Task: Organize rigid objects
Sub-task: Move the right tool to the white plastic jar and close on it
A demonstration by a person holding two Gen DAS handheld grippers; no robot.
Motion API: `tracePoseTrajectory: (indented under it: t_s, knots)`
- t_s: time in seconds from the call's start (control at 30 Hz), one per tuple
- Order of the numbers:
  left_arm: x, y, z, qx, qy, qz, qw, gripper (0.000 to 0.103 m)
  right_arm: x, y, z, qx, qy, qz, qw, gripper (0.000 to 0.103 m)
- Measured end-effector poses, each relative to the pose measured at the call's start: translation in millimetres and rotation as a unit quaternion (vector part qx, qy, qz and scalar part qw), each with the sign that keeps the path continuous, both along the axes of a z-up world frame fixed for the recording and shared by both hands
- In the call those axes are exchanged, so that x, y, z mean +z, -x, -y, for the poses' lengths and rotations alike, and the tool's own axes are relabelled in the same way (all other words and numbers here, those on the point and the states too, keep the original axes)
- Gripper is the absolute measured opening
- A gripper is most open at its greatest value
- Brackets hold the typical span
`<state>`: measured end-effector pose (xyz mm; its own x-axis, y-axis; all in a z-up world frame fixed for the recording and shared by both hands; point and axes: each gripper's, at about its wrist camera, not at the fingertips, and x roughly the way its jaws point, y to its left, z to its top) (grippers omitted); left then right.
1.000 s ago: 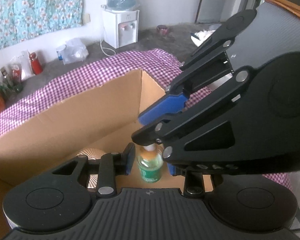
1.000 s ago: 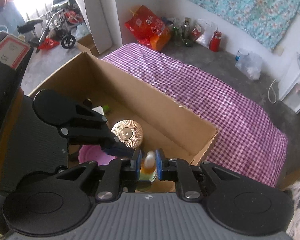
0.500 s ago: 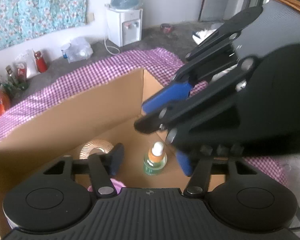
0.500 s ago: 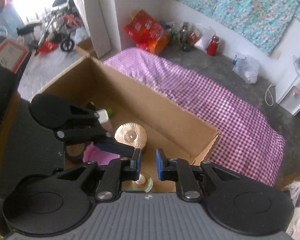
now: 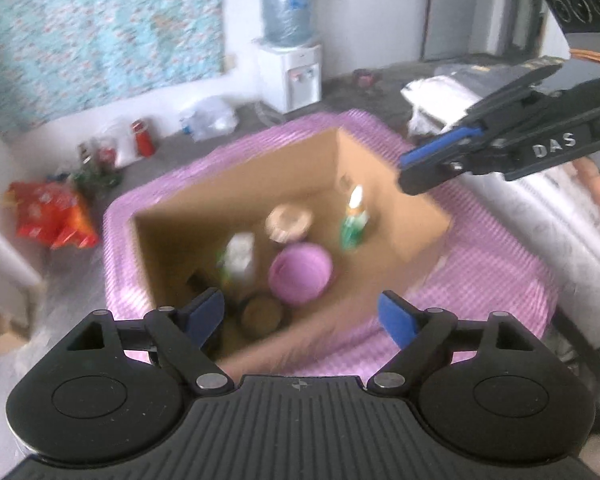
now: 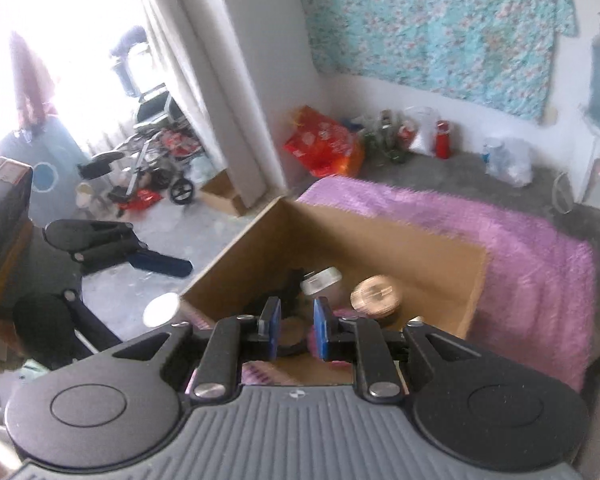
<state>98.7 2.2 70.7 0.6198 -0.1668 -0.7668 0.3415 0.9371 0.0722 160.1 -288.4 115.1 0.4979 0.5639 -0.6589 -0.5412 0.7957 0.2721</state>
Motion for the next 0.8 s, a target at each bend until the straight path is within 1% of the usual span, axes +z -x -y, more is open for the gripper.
tracePoseTrajectory:
  t_s: [0.07,0.17,0.2,0.23,0.27,0.3,0.33,0.5,0.63,0.8]
  knots:
    - [-2.7,12.6,-16.7,0.019,-0.006,-0.005,0.9998,0.085,-5.2,10.3,-17.1,0.015,0.001,-0.005,1.000,0.020]
    - [-13.4,31.3,-41.3,0.037,-0.011,-0.015,0.9991,0.085,-16.1,21.4,-46.2,0.045,-0.002,-0.025,0.999,0.021]
    - [-17.4,34.1,-45.7,0.042,-0.013,-0.020,0.9989,0.085,-21.1,22.9,-57.7,0.057,-0.002,-0.036,0.998,0.023]
    - [-23.0,36.1,-51.0,0.044,-0.015,-0.023,0.9986,0.085,-26.3,22.8,-67.0,0.066,-0.001,-0.044,0.997,0.028]
    - [-29.1,38.2,-56.6,0.046,-0.017,-0.025,0.9985,0.085,-31.8,23.1,-79.6,0.073,0.003,-0.051,0.996,0.031]
    - [-33.6,40.3,-64.3,0.047,-0.018,-0.025,0.9984,0.085,-35.2,25.9,-91.2,0.079,0.007,-0.055,0.995,0.038]
    - [-39.8,40.0,-69.2,0.048,-0.018,-0.024,0.9984,0.085,-39.3,25.7,-100.7,0.084,0.008,-0.059,0.995,0.041]
    - [-59.7,40.8,-91.1,0.046,-0.018,-0.010,0.9988,0.085,-54.2,31.0,-147.6,0.092,0.013,-0.075,0.993,0.041]
    - [-73.9,30.5,-99.2,0.042,-0.028,-0.002,0.9987,0.085,-62.2,21.5,-174.5,0.087,0.026,-0.075,0.993,0.042]
    - [-91.0,21.3,-113.7,0.048,-0.013,-0.005,0.9988,0.084,-79.2,11.6,-199.7,0.080,0.047,-0.086,0.992,0.042]
